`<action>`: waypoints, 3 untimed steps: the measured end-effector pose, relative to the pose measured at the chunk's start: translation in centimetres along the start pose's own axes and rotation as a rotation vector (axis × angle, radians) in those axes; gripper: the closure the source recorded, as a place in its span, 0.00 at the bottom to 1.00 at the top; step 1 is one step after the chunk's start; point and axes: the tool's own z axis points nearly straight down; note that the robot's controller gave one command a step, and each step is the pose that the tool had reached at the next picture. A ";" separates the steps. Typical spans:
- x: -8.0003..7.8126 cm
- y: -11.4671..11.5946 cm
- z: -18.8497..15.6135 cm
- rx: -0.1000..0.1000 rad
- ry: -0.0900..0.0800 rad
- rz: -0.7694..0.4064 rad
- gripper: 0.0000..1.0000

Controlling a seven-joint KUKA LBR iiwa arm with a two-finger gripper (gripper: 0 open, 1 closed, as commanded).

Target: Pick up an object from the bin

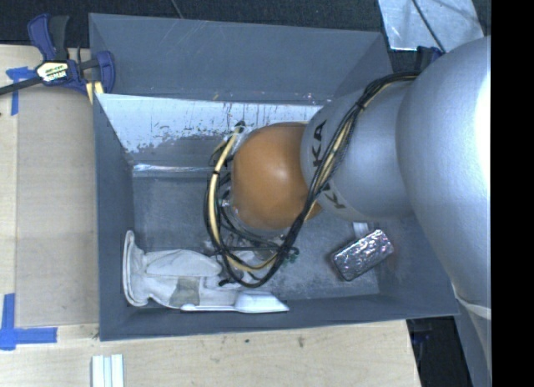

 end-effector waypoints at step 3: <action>0.1 0.2 -3.9 -0.006 0.008 0.037 1.00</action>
Offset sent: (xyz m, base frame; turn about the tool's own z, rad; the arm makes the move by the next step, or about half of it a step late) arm -0.0001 0.0001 0.0678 0.0000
